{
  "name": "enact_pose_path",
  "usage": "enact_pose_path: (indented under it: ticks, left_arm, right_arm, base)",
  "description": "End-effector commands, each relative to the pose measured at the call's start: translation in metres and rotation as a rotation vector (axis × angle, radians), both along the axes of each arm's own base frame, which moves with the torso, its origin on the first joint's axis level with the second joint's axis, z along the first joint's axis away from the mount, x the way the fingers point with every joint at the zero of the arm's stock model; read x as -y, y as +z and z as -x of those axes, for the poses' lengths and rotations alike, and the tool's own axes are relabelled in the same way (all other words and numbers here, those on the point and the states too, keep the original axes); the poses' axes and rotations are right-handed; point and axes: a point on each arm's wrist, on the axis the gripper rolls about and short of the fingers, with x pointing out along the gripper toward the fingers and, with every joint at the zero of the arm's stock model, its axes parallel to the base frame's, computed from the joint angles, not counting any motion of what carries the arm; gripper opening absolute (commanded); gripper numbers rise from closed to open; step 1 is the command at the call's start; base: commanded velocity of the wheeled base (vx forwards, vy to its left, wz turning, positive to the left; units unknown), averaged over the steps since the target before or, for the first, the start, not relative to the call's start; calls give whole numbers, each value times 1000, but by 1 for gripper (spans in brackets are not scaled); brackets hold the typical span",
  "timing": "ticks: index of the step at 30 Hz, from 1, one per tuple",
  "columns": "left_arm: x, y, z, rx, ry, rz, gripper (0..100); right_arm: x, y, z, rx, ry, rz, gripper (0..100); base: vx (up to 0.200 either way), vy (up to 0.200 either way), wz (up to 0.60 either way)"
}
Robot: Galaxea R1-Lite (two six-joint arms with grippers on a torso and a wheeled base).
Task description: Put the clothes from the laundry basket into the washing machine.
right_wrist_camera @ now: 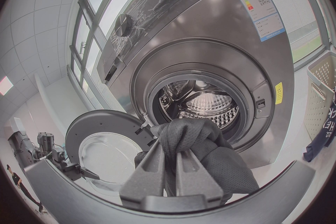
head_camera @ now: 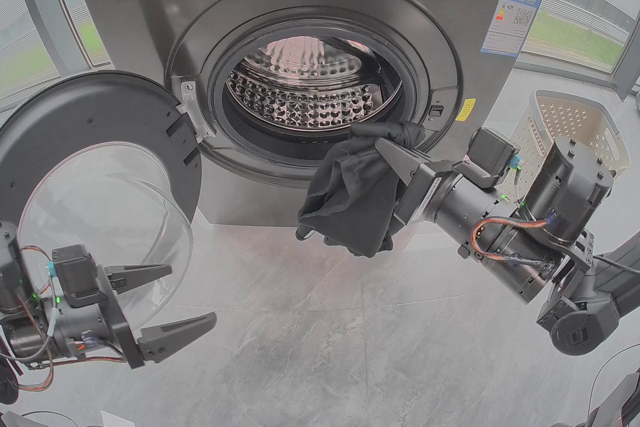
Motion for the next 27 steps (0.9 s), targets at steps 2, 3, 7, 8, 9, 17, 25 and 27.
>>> enact_pose_path:
  ticks: [2,3,7,8,9,17,25,27]
  left_arm:
    - [29,-25,-32,-96,-29,-35,100]
    - [31,-27,-37,-96,-22,-31,100]
    - [38,-34,-49,-95,-15,-25,100]
    - [40,-37,-51,-99,-18,-28,100]
    - [42,-39,-52,-102,-24,-29,100]
    - [55,-42,-53,-120,-49,-10,100]
    - [70,-44,-62,-111,-81,2,100]
    - [76,-48,-64,-105,-98,0,100]
  right_arm:
    - [-1,9,-1,13,-2,-10,0]
    - [-1,8,-1,7,0,-6,0]
    - [2,11,3,9,-2,-8,0]
    - [2,11,3,9,-3,-10,0]
    - [3,11,3,8,-3,-9,0]
    - [3,12,5,10,-4,-11,0]
    - [1,11,8,9,7,-13,0]
    - [2,11,9,6,6,-8,0]
  base:
    - [0,0,0]
    - [0,0,0]
    - [0,0,0]
    - [0,0,0]
    - [0,0,0]
    - [0,0,0]
    - [0,0,0]
    - [0,0,0]
